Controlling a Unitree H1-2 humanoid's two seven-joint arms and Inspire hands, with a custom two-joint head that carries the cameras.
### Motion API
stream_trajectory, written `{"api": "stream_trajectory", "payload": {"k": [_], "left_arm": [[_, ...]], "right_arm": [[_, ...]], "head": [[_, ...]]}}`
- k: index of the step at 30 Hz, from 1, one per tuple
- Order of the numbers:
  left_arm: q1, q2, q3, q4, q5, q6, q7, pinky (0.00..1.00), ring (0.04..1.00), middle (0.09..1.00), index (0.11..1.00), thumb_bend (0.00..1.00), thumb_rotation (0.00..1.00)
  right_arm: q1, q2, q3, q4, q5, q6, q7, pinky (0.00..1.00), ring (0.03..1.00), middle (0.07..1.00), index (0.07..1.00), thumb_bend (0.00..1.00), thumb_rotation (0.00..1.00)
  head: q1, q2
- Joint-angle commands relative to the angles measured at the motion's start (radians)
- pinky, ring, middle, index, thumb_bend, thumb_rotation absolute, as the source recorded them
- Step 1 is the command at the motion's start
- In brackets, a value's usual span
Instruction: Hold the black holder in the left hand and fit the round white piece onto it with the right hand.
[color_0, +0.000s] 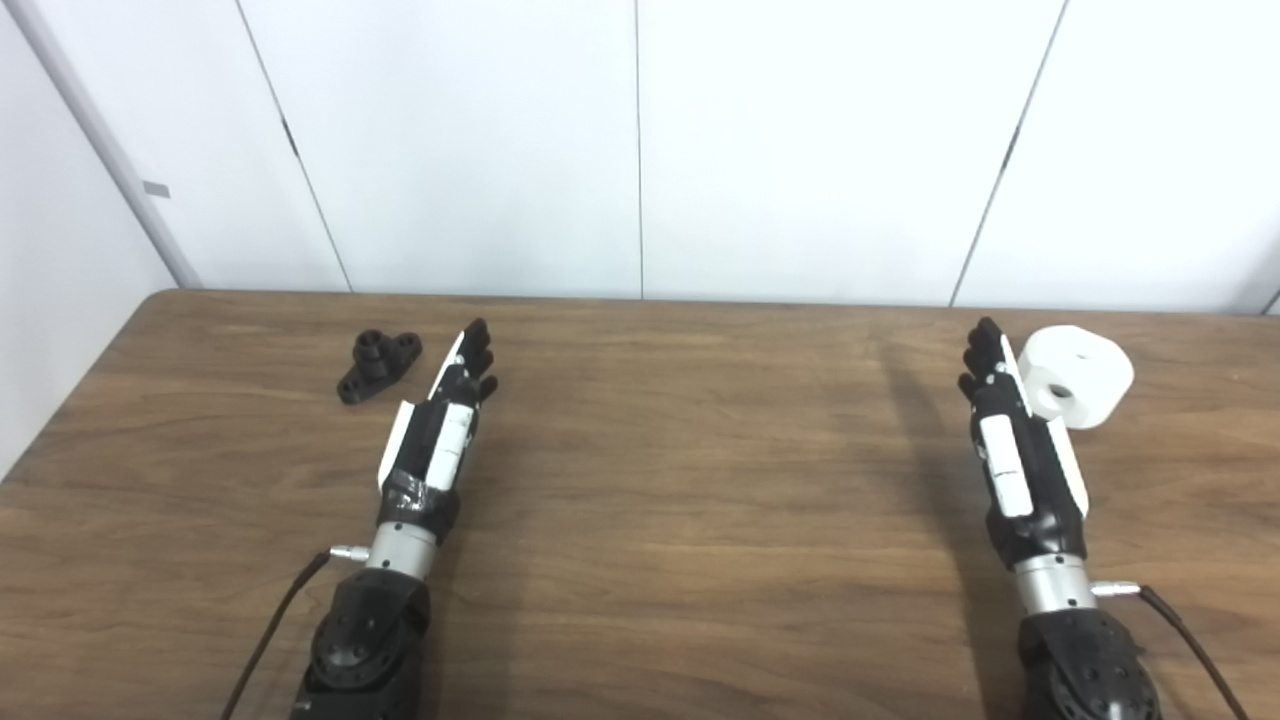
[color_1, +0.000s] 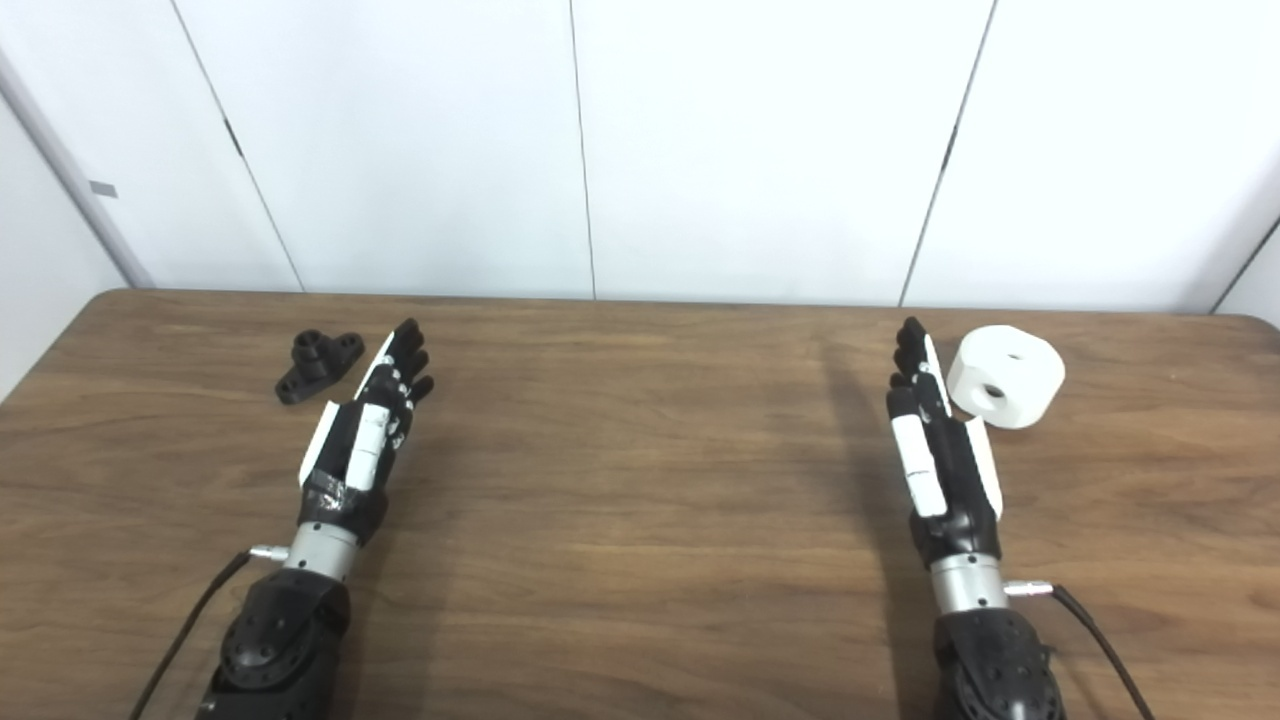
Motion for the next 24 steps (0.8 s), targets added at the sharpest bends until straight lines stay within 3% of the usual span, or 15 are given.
{"api": "stream_trajectory", "payload": {"k": [1, 21, 24], "left_arm": [[0.041, -0.006, -0.002, 0.059, -0.007, -0.038, -0.001, 0.98, 1.000, 1.000, 1.000, 0.84, 0.89], [0.045, -0.006, -0.004, 0.065, 0.002, -0.063, 0.001, 0.97, 1.000, 1.000, 1.000, 0.84, 0.88], [0.051, 0.011, -0.022, 0.042, 0.121, -0.099, 0.056, 0.91, 0.966, 0.986, 0.992, 0.75, 0.85]], "right_arm": [[0.052, 0.022, 0.008, 0.078, 0.008, -0.025, 0.002, 0.99, 1.000, 1.000, 1.000, 0.44, 0.93], [0.058, 0.024, 0.009, 0.081, -0.006, -0.029, -0.007, 0.99, 1.000, 1.000, 1.000, 0.43, 0.93], [0.061, 0.022, 0.008, 0.076, -0.004, -0.029, -0.005, 0.99, 1.000, 1.000, 1.000, 0.41, 0.93]], "head": [[0.000, 0.001], [0.021, -0.025], [0.046, -0.029]]}}
